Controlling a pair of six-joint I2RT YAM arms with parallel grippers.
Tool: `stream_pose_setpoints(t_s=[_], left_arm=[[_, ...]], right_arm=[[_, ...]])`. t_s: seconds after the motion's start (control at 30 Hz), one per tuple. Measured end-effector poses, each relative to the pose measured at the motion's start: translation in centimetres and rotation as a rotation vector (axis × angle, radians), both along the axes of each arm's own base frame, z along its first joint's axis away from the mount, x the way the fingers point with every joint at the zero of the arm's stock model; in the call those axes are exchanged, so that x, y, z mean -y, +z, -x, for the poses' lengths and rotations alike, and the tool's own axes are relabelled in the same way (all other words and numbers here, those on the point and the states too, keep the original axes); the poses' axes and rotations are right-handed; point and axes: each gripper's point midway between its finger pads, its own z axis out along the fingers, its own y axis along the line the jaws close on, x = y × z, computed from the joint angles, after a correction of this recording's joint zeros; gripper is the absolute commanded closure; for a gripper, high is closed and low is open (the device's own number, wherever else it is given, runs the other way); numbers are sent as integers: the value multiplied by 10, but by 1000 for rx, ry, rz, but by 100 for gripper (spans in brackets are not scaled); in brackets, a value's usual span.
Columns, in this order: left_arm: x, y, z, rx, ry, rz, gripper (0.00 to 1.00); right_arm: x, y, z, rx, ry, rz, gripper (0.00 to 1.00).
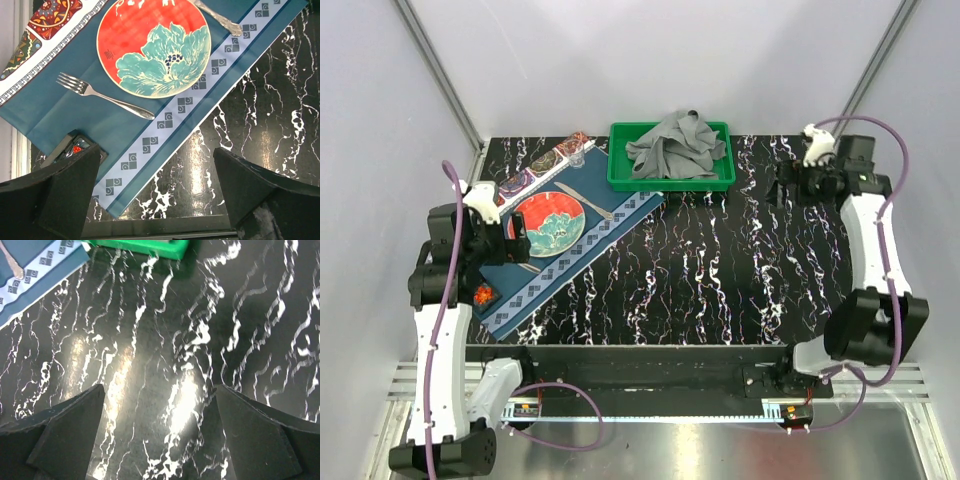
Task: Pin the brooch onto the clothing
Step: Pick up the crumpled clothing from the center of the board.
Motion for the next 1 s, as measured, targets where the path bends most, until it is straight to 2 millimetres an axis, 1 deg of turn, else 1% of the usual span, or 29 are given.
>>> stream_pose_setpoints(t_s=[0.1, 0.13, 0.2, 0.23, 0.3, 0.33, 0.37, 0.43, 0.5, 0.53, 0.57, 0.63, 0.73, 0.83, 0.87, 0.9, 0.93, 0.97, 1.0], left_arm=[[-2, -5, -5, -23, 1, -7, 1], [-2, -5, -6, -24, 2, -9, 1], [-3, -2, -9, -12, 5, -13, 1], [-4, 1, -11, 2, 7, -14, 1], [-5, 8, -15, 31, 11, -20, 1], [-7, 11, -18, 45, 18, -25, 1], [-10, 14, -20, 57, 35, -35, 1], [-19, 21, -26, 81, 78, -59, 1], [-27, 28, -32, 102, 120, -83, 1], [-30, 30, -34, 109, 132, -91, 1], [-32, 32, -37, 116, 140, -94, 1], [-33, 33, -41, 120, 146, -96, 1], [-33, 31, -43, 117, 146, -93, 1], [-33, 27, -44, 108, 144, -91, 1], [-33, 25, -44, 102, 144, -91, 1], [-33, 22, -44, 95, 144, -91, 1], [-33, 19, -44, 87, 143, -91, 1], [-33, 16, -43, 81, 143, -90, 1], [-32, 14, -43, 75, 142, -90, 1]], right_arm=[[-19, 6, -25, -5, 50, 20, 0], [-25, 15, -40, 12, 63, 26, 0], [-37, 38, -77, 72, 80, 30, 0], [-42, 52, -97, 110, 80, 34, 0], [-55, 72, -131, 179, 83, 35, 0], [-66, 85, -150, 221, 86, 31, 0], [-78, 94, -166, 254, 90, 25, 0], [-103, 109, -193, 311, 91, 1, 0], [-125, 112, -212, 341, 86, -19, 0], [-135, 111, -221, 356, 78, -23, 0], [-144, 105, -228, 361, 70, -21, 0], [-158, 89, -238, 351, 61, -13, 0], [-180, 53, -255, 324, 58, -4, 0], [-196, 9, -268, 282, 59, 12, 0], [-199, -8, -272, 263, 58, 23, 3], [-202, -25, -275, 245, 58, 37, 8], [-203, -42, -278, 226, 56, 52, 22], [-204, -57, -279, 209, 57, 69, 32], [-203, -70, -281, 191, 56, 85, 45]])
